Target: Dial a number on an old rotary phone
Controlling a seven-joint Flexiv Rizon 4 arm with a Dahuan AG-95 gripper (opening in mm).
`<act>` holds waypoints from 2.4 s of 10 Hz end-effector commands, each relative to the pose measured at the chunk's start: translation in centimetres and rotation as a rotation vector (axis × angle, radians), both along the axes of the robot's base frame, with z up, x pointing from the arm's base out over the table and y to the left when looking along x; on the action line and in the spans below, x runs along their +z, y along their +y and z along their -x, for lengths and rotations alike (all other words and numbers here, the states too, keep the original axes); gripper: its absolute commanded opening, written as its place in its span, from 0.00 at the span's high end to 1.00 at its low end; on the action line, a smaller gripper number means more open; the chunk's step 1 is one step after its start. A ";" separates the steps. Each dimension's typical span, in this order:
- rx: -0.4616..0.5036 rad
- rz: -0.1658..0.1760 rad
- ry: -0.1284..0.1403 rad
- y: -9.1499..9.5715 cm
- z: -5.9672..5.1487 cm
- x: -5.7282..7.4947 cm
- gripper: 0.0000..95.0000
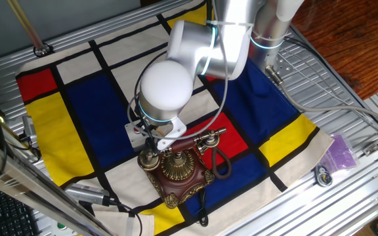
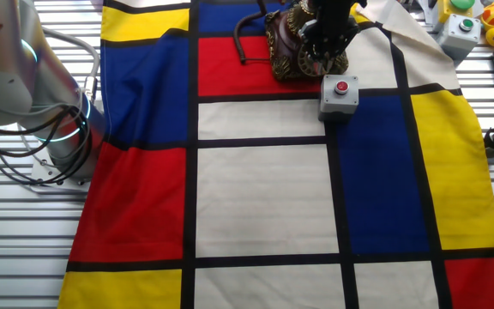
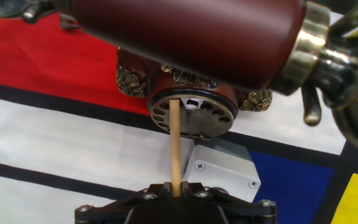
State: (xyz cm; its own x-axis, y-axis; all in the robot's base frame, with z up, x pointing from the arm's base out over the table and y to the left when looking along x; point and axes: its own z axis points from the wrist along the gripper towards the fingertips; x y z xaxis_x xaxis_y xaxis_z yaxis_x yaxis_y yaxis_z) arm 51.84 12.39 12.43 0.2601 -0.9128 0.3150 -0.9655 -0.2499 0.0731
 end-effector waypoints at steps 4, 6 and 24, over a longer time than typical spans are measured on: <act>-0.007 -0.006 -0.004 -0.2 0.0 0.1 1.00; -0.014 -0.007 -0.007 -0.3 0.0 0.1 1.00; -0.018 0.000 -0.001 0.2 -1.0 -0.2 1.00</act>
